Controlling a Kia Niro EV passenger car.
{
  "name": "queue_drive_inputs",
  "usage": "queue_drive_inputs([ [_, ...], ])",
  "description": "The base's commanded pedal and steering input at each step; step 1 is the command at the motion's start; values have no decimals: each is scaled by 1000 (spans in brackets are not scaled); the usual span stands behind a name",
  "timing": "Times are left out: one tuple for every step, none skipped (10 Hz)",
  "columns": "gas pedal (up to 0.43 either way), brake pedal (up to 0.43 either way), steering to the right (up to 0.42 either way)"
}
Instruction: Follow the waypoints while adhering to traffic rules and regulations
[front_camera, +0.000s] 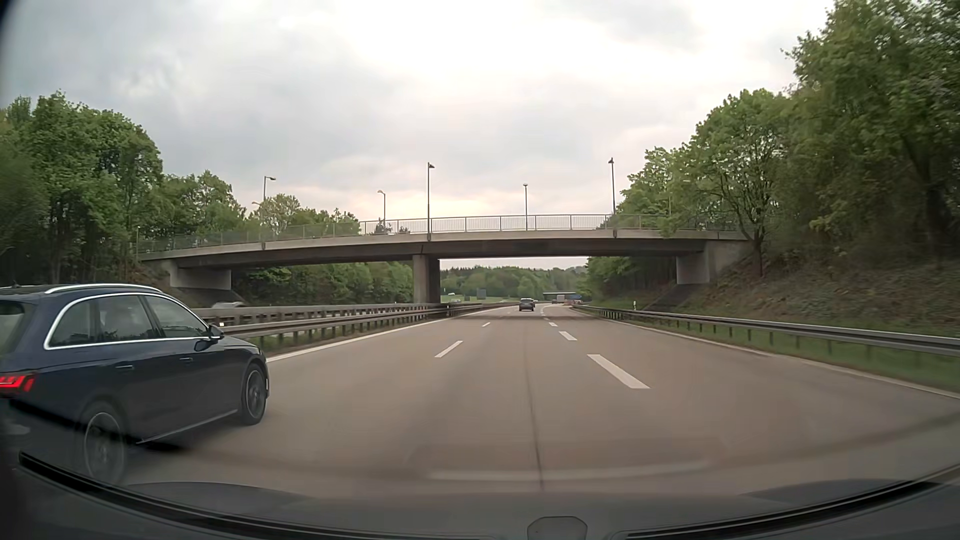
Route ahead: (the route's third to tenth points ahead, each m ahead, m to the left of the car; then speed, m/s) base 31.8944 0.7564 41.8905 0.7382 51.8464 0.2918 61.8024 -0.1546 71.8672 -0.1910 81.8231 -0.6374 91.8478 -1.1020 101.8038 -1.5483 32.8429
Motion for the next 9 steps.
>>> queue_drive_inputs([
  [220, 0, 6],
  [220, 0, 5],
  [220, 0, 5],
  [220, 0, 5],
  [220, 0, 4],
  [220, 0, 4],
  [220, 0, 4],
  [209, 0, 4],
  [189, 0, 4],
])
